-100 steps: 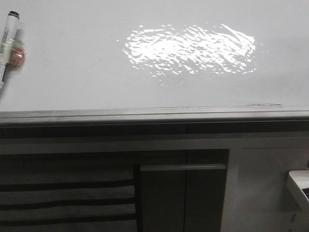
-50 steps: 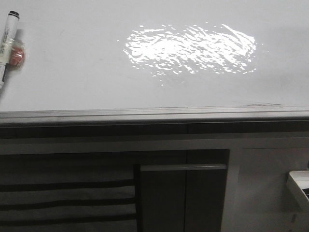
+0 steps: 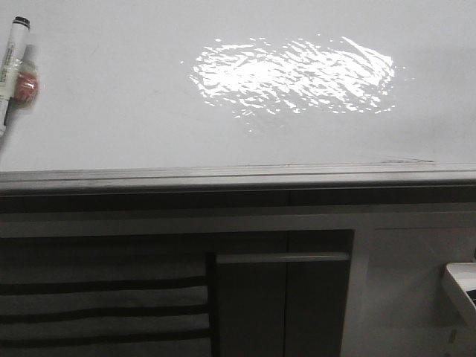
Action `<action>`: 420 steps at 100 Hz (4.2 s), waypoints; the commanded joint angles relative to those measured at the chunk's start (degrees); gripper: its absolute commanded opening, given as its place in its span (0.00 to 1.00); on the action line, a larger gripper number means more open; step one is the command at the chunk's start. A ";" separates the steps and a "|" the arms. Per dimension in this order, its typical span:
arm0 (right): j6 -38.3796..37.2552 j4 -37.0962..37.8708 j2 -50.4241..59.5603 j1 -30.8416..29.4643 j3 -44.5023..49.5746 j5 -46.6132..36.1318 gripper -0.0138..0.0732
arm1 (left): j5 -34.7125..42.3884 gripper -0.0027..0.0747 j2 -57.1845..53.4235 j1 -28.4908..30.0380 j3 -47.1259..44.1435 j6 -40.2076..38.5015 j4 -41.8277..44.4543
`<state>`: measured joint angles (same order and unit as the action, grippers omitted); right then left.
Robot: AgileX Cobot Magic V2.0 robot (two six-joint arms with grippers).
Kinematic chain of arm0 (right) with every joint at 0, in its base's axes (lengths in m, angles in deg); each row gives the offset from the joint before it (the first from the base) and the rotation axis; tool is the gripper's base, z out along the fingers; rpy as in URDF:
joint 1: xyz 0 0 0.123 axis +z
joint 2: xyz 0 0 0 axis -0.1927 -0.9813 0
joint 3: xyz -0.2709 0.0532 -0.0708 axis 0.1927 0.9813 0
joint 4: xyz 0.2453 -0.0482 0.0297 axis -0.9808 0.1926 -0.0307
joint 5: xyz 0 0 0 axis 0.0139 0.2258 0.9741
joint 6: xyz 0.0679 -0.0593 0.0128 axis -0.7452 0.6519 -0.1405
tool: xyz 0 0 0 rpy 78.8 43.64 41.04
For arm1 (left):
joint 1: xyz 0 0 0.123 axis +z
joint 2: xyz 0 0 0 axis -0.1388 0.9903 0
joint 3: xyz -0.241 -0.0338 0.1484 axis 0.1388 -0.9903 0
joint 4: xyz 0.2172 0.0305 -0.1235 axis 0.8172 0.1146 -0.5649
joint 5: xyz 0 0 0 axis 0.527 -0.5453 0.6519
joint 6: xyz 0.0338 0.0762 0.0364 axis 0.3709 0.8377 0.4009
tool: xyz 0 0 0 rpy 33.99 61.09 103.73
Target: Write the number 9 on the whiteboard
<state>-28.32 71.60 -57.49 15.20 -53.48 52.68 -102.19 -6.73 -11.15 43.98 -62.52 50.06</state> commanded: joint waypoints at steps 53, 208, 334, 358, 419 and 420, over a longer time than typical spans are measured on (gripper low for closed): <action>0.37 1.49 -0.59 -0.26 -2.04 -9.49 0.69 | 4.14 0.50 1.02 0.20 1.99 0.00 3.85; 0.37 1.49 -0.59 -0.26 -2.04 -9.84 0.77 | 45.14 0.46 55.14 -16.33 1.99 4.25 1.63; 18.65 -18.36 -14.51 3.38 -30.57 36.67 0.77 | -36.46 0.01 47.05 -24.55 30.57 39.50 -18.56; 38.12 -25.89 -23.63 13.40 -37.36 41.29 0.77 | -36.49 0.01 47.05 -31.89 31.74 52.49 -21.81; 47.49 -27.93 -37.65 37.55 -40.86 26.61 0.72 | -33.57 0.01 47.05 -39.97 31.74 53.50 -22.04; 47.60 -27.93 -37.76 37.72 -40.86 26.47 0.72 | -33.41 0.01 47.05 -39.97 31.74 53.50 -22.04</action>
<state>18.25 45.77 -95.02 51.72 -92.49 84.10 -138.50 41.49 -50.62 73.81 -9.14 30.19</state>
